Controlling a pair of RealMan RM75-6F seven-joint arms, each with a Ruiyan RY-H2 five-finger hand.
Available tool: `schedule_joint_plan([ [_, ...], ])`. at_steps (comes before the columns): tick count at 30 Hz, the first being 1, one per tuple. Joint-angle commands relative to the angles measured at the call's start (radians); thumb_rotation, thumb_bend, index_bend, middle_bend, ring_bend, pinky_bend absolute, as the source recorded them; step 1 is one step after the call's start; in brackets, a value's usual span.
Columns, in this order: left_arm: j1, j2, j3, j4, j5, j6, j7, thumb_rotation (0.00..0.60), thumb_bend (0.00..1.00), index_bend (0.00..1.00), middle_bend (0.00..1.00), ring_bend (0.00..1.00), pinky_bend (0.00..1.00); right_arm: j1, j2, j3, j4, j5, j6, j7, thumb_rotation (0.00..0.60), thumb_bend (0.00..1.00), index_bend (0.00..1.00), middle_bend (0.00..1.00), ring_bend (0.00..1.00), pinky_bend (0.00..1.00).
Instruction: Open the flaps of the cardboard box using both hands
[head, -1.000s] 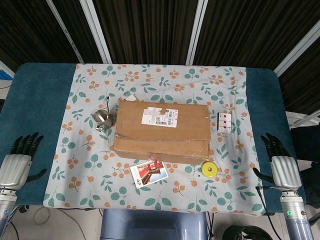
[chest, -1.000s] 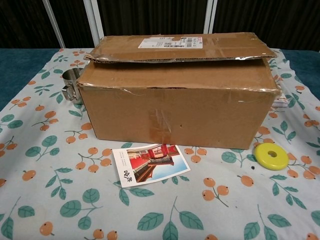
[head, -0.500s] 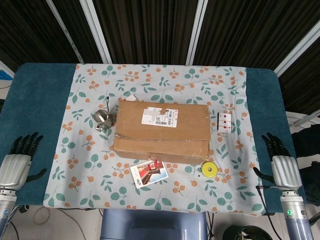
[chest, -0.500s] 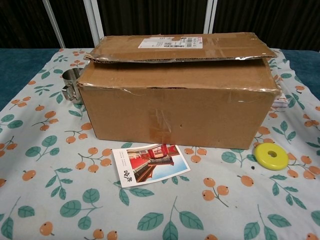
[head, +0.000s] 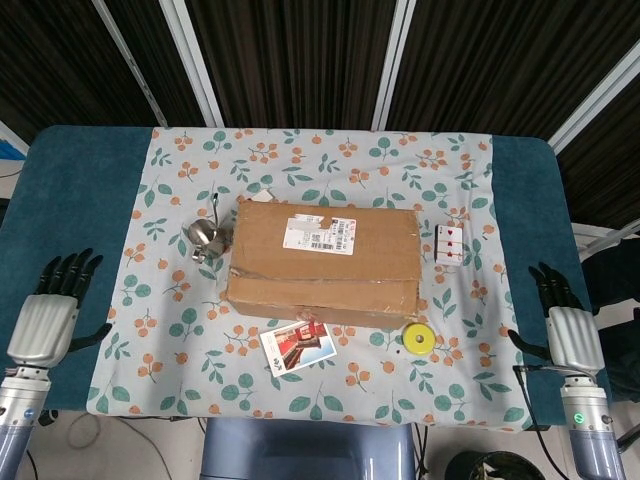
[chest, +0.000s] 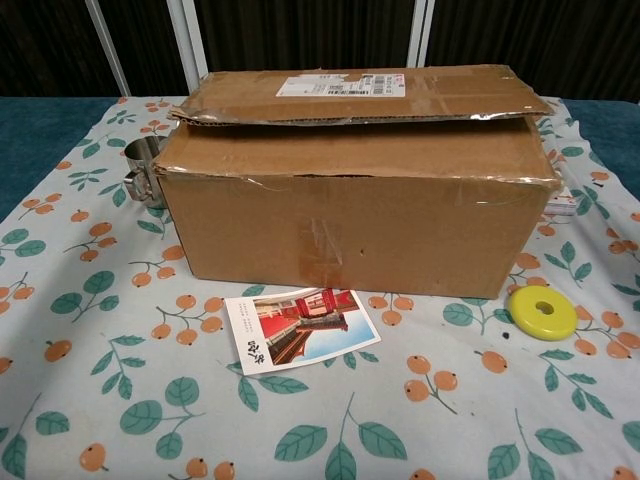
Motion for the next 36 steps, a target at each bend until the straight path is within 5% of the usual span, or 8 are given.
schedule_joint_plan([
  [1, -0.075, 0.006, -0.052, -0.104, -0.033, -0.066, 0.106, 0.600, 0.15, 0.00, 0.00, 0.00, 0.00, 0.002, -0.003, 0.003, -0.003, 0.008, -0.006, 0.006, 0.600, 0.26, 0.00, 0.00, 0.01, 0.24],
  [15, -0.318, -0.161, -0.165, -0.190, -0.246, -0.241, 0.397, 0.600, 0.23, 0.00, 0.00, 0.00, 0.00, 0.002, 0.003, 0.026, -0.013, 0.060, -0.030, 0.053, 0.600, 0.27, 0.00, 0.00, 0.01, 0.24],
  [36, -0.562, -0.368, -0.220, 0.011, -0.457, -0.313, 0.536, 0.600, 0.34, 0.00, 0.00, 0.00, 0.00, 0.004, 0.005, 0.040, -0.015, 0.092, -0.048, 0.076, 0.600, 0.27, 0.00, 0.00, 0.01, 0.24],
])
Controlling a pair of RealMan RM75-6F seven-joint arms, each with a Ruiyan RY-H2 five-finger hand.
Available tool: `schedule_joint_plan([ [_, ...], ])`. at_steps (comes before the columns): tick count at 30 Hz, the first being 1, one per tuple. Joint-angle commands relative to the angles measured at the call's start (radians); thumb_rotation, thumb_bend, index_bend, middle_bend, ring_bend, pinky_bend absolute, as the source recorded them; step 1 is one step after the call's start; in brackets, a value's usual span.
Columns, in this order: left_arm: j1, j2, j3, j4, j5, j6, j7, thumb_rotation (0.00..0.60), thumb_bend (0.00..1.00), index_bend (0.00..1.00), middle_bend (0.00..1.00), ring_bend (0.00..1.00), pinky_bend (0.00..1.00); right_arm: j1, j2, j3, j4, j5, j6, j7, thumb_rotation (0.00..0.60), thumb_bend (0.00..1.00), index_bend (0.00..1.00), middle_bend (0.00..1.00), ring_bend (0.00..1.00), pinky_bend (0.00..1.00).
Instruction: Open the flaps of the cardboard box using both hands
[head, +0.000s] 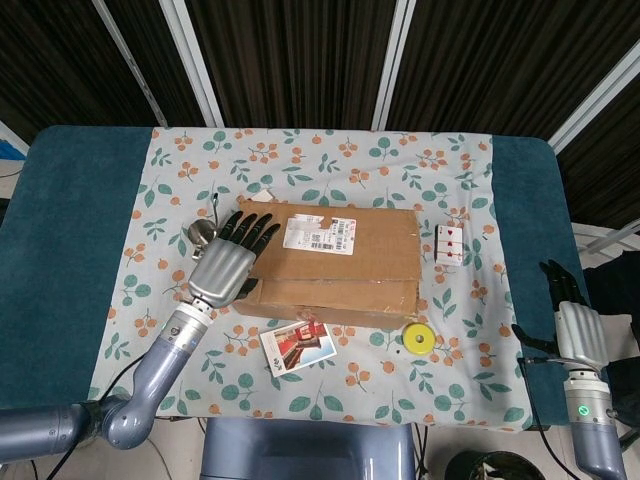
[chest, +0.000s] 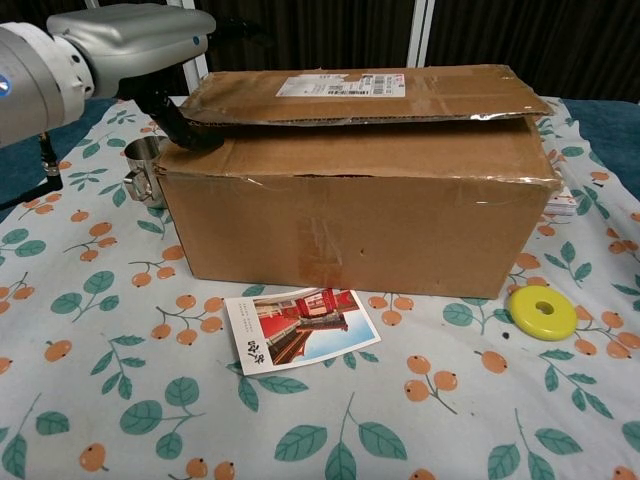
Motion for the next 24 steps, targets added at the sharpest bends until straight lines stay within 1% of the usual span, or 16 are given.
schedule_joint_plan([
  [1, -0.029, -0.023, -0.009, 0.036, -0.017, -0.009, -0.004, 0.600, 0.35, 0.00, 0.00, 0.00, 0.00, 0.000, 0.000, 0.001, 0.001, 0.003, -0.001, 0.000, 0.600, 0.27, 0.00, 0.00, 0.01, 0.24],
  [6, -0.061, -0.042, -0.030, 0.072, -0.010, -0.002, -0.030, 0.600, 0.37, 0.00, 0.00, 0.00, 0.00, 0.001, -0.001, 0.004, 0.002, 0.010, -0.005, 0.000, 0.600, 0.27, 0.00, 0.00, 0.01, 0.24],
  [8, -0.075, -0.044, -0.046, 0.080, -0.004, 0.003, -0.044, 0.600, 0.37, 0.00, 0.00, 0.00, 0.00, 0.002, -0.001, 0.005, 0.002, 0.014, -0.008, -0.001, 0.600, 0.27, 0.00, 0.00, 0.01, 0.24],
  [16, -0.128, -0.024, -0.106, 0.112, 0.023, 0.019, -0.064, 0.600, 0.37, 0.00, 0.00, 0.00, 0.00, 0.005, -0.003, 0.003, -0.004, 0.020, -0.020, 0.002, 0.600, 0.27, 0.00, 0.00, 0.01, 0.24],
  [20, -0.166, -0.012, -0.129, 0.161, 0.002, 0.002, -0.049, 0.600, 0.37, 0.00, 0.00, 0.00, 0.00, 0.006, -0.004, 0.004, -0.007, 0.025, -0.026, 0.006, 0.600, 0.26, 0.00, 0.00, 0.01, 0.24],
  [24, -0.217, -0.010, -0.154, 0.234, -0.028, -0.025, -0.036, 0.600, 0.37, 0.00, 0.00, 0.00, 0.00, 0.006, -0.003, 0.007, -0.009, 0.032, -0.029, 0.011, 0.600, 0.27, 0.00, 0.00, 0.01, 0.24],
])
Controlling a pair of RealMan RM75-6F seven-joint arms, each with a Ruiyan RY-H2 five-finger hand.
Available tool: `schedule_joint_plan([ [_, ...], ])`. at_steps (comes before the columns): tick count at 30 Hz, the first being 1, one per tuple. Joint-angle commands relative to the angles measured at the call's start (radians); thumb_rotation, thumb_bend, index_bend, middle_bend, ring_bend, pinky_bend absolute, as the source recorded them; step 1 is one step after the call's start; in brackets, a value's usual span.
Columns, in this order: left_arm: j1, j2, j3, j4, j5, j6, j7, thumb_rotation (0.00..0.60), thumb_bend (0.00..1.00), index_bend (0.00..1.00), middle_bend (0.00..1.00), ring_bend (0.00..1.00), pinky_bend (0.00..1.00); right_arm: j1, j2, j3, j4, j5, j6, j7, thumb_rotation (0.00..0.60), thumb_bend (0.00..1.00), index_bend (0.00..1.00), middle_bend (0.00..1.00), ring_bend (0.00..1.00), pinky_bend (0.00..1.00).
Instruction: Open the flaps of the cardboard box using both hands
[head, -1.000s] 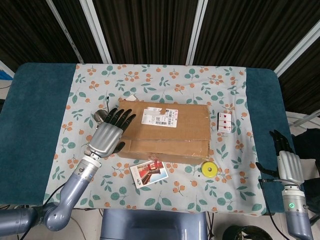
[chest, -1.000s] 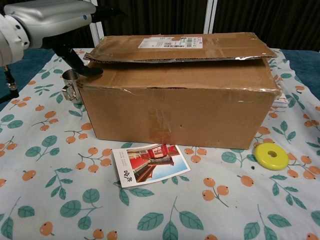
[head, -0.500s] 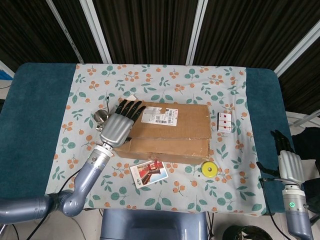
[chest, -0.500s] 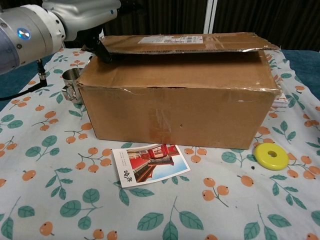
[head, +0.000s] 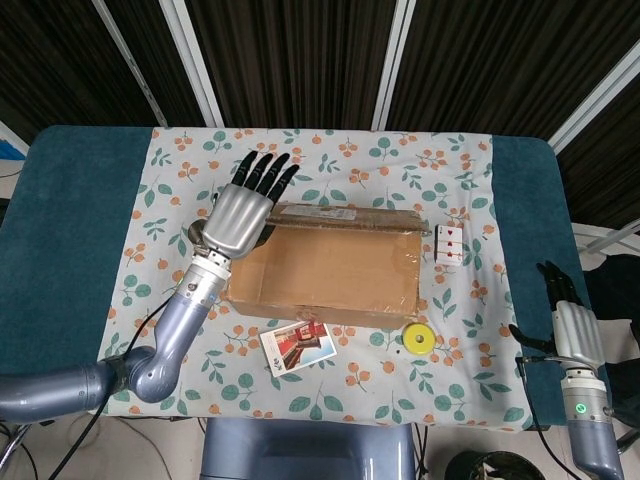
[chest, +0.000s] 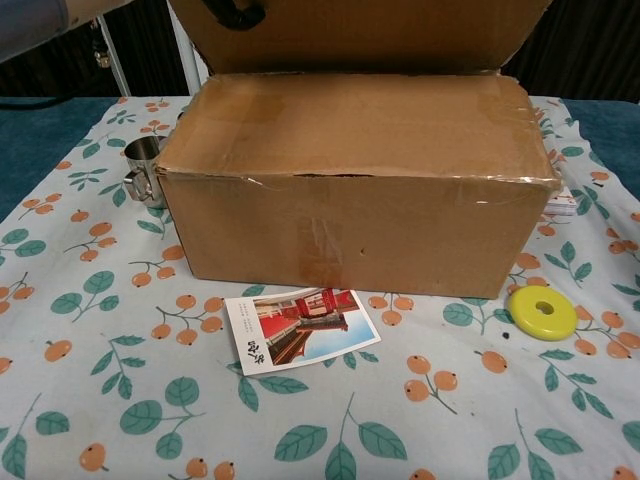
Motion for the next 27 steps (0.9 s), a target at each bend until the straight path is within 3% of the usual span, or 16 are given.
schedule_joint_plan([
  [1, -0.048, 0.000, -0.026, 0.068, -0.029, -0.026, 0.010, 0.600, 0.37, 0.00, 0.00, 0.00, 0.00, 0.000, 0.000, 0.002, -0.001, 0.005, -0.003, 0.002, 0.600, 0.27, 0.00, 0.00, 0.01, 0.24],
  [8, -0.147, -0.034, -0.055, 0.249, -0.058, -0.077, 0.006, 0.600, 0.37, 0.00, 0.00, 0.00, 0.00, 0.000, 0.003, 0.004, -0.004, 0.012, -0.006, 0.004, 0.600, 0.26, 0.00, 0.00, 0.01, 0.24],
  [17, -0.246, -0.103, -0.052, 0.491, -0.097, -0.145, -0.007, 0.600, 0.37, 0.00, 0.00, 0.00, 0.00, 0.000, 0.005, 0.006, -0.007, 0.026, -0.012, 0.000, 0.600, 0.27, 0.00, 0.00, 0.01, 0.24],
  [27, -0.265, -0.121, -0.033, 0.572, -0.111, -0.150, -0.045, 0.600, 0.31, 0.00, 0.00, 0.00, 0.00, 0.001, 0.002, 0.006, -0.004, 0.036, -0.019, -0.008, 0.600, 0.27, 0.00, 0.00, 0.01, 0.24],
])
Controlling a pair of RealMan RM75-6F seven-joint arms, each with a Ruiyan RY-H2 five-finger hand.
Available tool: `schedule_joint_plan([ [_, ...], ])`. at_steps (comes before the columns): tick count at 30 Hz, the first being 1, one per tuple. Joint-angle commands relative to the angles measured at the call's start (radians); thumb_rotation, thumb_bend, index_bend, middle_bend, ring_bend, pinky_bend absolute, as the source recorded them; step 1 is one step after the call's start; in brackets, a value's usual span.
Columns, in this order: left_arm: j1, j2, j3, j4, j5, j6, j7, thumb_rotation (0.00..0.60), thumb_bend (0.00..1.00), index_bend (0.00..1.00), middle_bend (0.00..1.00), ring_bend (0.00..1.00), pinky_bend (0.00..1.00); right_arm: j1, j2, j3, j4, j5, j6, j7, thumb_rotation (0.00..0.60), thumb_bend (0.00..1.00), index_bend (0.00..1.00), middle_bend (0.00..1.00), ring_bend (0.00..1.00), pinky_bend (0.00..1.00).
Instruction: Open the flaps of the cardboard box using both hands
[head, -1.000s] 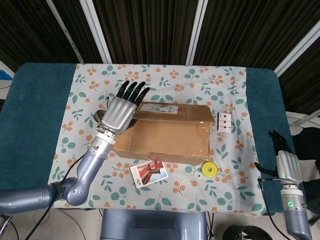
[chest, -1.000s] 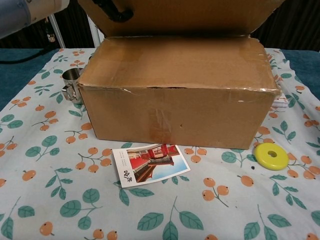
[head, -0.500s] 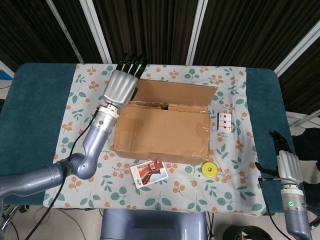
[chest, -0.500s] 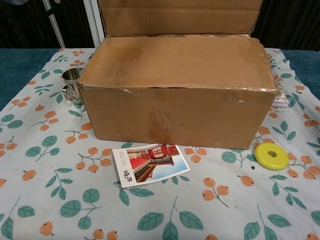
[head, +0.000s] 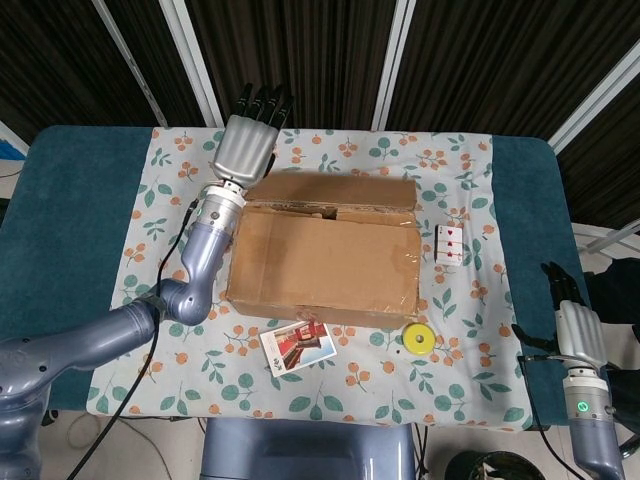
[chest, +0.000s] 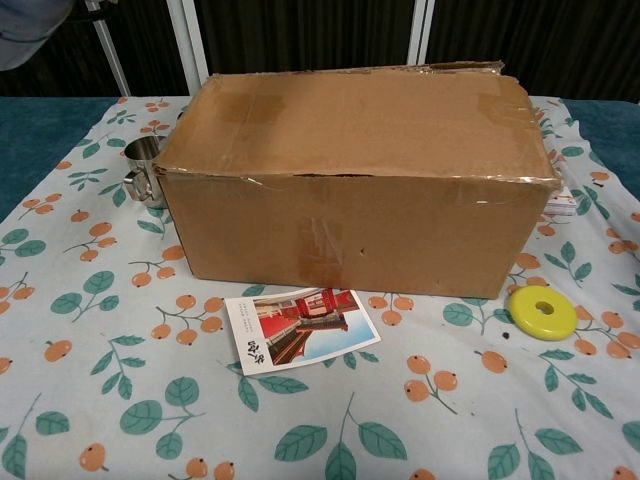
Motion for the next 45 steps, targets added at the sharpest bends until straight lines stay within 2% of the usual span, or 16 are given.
schedule_joint_plan([
  [1, 0.004, 0.006, 0.003, -0.004, -0.005, 0.005, -0.016, 0.600, 0.31, 0.00, 0.00, 0.00, 0.00, 0.000, 0.000, -0.001, 0.000, 0.001, -0.001, -0.001, 0.600, 0.27, 0.00, 0.00, 0.01, 0.24],
  [3, 0.019, 0.020, 0.005, -0.035, -0.006, 0.019, -0.033, 0.600, 0.30, 0.00, 0.00, 0.00, 0.00, -0.001, 0.000, -0.001, -0.002, 0.006, -0.004, -0.001, 0.600, 0.27, 0.00, 0.00, 0.01, 0.24],
  [5, 0.044, 0.041, 0.012, -0.084, -0.002, 0.038, -0.050, 0.600, 0.23, 0.00, 0.00, 0.00, 0.00, -0.002, 0.002, -0.001, -0.004, 0.014, -0.008, -0.004, 0.600, 0.28, 0.00, 0.00, 0.01, 0.24],
  [7, 0.087, 0.080, 0.029, -0.167, 0.006, 0.067, -0.063, 0.600, 0.15, 0.00, 0.00, 0.00, 0.00, -0.001, 0.006, 0.001, -0.009, 0.020, -0.010, -0.010, 0.600, 0.29, 0.00, 0.00, 0.01, 0.24],
  [11, 0.193, 0.177, 0.072, -0.362, 0.035, 0.137, -0.103, 0.600, 0.13, 0.00, 0.00, 0.00, 0.00, 0.005, 0.019, 0.008, -0.026, 0.017, -0.005, -0.032, 0.600, 0.29, 0.00, 0.00, 0.01, 0.24],
  [14, 0.303, 0.266, 0.124, -0.525, 0.082, 0.221, -0.147, 0.600, 0.13, 0.00, 0.00, 0.00, 0.00, 0.013, 0.030, 0.016, -0.044, 0.012, 0.002, -0.059, 0.600, 0.29, 0.00, 0.00, 0.01, 0.24],
  [17, 0.401, 0.331, 0.179, -0.629, 0.134, 0.298, -0.194, 0.600, 0.13, 0.00, 0.00, 0.00, 0.00, 0.020, 0.038, 0.020, -0.061, 0.010, 0.005, -0.089, 0.600, 0.29, 0.00, 0.00, 0.01, 0.24],
  [21, 0.532, 0.386, 0.269, -0.705, 0.200, 0.395, -0.267, 0.600, 0.13, 0.00, 0.00, 0.00, 0.00, 0.035, 0.048, 0.023, -0.089, 0.014, -0.007, -0.127, 0.600, 0.32, 0.00, 0.00, 0.01, 0.24],
  [24, 0.634, 0.410, 0.363, -0.703, 0.279, 0.472, -0.303, 0.600, 0.13, 0.00, 0.00, 0.00, 0.00, 0.061, 0.060, 0.035, -0.120, 0.017, -0.026, -0.163, 0.600, 0.35, 0.00, 0.00, 0.01, 0.24],
  [29, 0.756, 0.392, 0.456, -0.614, 0.354, 0.554, -0.397, 0.600, 0.13, 0.00, 0.00, 0.00, 0.00, 0.125, 0.080, 0.085, -0.183, 0.036, -0.068, -0.209, 0.600, 0.45, 0.00, 0.00, 0.01, 0.24],
  [35, 0.851, 0.353, 0.502, -0.507, 0.398, 0.613, -0.496, 0.600, 0.13, 0.00, 0.00, 0.00, 0.00, 0.241, 0.102, 0.161, -0.238, 0.089, -0.157, -0.284, 0.600, 0.61, 0.00, 0.00, 0.01, 0.24],
  [38, 0.877, 0.338, 0.509, -0.465, 0.412, 0.620, -0.533, 0.600, 0.13, 0.00, 0.00, 0.00, 0.00, 0.312, 0.106, 0.202, -0.252, 0.136, -0.212, -0.327, 0.600, 0.69, 0.00, 0.01, 0.03, 0.24],
  [41, 0.884, 0.332, 0.496, -0.449, 0.420, 0.614, -0.568, 0.600, 0.13, 0.00, 0.00, 0.00, 0.00, 0.387, 0.098, 0.246, -0.251, 0.194, -0.260, -0.360, 0.600, 0.80, 0.04, 0.09, 0.11, 0.25],
  [45, 0.890, 0.326, 0.485, -0.434, 0.427, 0.597, -0.597, 0.600, 0.13, 0.00, 0.00, 0.00, 0.00, 0.487, 0.065, 0.286, -0.220, 0.285, -0.307, -0.409, 0.600, 0.95, 0.14, 0.20, 0.20, 0.28],
])
